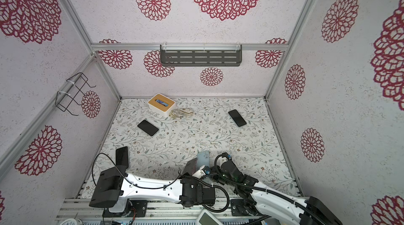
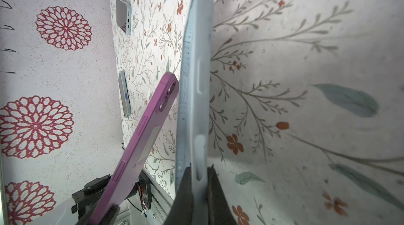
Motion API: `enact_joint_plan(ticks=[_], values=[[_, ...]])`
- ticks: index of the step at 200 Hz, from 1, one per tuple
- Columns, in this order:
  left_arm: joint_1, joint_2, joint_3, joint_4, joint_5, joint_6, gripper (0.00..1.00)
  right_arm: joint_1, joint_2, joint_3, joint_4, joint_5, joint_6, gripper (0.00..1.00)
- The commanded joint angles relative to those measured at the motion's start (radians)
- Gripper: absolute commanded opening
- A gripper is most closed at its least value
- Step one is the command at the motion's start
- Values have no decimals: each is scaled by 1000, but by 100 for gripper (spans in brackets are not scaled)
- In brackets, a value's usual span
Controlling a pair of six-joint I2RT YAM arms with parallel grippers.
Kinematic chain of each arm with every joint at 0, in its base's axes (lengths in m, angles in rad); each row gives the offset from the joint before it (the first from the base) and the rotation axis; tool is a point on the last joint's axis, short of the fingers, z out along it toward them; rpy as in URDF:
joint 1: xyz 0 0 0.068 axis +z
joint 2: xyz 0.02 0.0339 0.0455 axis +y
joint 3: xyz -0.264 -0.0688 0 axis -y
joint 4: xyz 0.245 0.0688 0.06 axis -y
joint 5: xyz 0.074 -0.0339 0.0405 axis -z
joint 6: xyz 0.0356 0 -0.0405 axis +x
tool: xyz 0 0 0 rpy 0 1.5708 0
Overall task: Take the phone out of the phone case
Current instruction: Remove the phone case from the phone, then place the phone at the center of the table.
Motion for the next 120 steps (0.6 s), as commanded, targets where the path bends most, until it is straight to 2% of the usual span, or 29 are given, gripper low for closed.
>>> enact_joint_plan(ticks=[1, 111, 120], values=[[-28, 40, 23, -40, 63, -45, 0, 9, -19, 4, -39, 33, 27, 0], [-49, 94, 34, 74, 187, -36, 0, 14, -10, -16, -51, 4, 48, 0], [-48, 96, 35, 87, 198, -32, 3, 13, -2, -15, -45, 1, 46, 0]])
